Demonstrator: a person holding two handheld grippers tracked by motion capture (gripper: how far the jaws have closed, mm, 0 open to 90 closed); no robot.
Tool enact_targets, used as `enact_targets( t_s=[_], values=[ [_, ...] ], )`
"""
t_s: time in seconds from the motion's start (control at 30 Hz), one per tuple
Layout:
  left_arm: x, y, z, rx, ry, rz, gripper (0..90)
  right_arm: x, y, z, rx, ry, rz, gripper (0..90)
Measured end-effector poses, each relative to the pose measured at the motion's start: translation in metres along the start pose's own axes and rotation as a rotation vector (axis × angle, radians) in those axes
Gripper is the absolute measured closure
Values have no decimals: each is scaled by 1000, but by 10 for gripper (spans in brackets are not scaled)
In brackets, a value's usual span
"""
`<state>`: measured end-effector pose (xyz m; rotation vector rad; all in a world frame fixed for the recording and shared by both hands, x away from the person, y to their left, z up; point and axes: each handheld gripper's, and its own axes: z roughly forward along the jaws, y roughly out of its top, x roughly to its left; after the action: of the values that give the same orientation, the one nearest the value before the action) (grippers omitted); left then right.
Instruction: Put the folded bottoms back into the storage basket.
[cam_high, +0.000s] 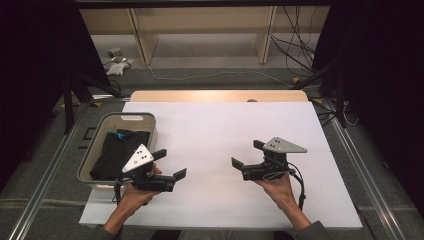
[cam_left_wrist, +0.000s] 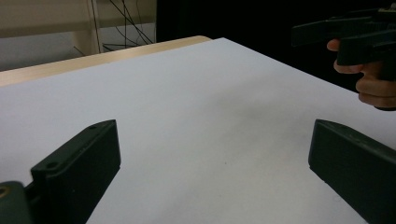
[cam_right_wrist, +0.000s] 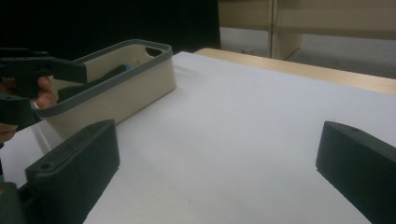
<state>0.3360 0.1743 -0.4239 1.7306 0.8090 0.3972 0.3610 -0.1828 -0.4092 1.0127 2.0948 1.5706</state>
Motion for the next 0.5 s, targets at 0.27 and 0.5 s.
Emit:
enact_targets(
  t_s=[0.27, 0.5],
  values=[
    [-2, -5, -3, 9, 17, 14, 10, 0, -8, -10, 6, -19, -2, 4],
    [-4, -8, -5, 17, 19, 23, 10, 1, -13, -17, 2, -23, -6, 4]
  ],
)
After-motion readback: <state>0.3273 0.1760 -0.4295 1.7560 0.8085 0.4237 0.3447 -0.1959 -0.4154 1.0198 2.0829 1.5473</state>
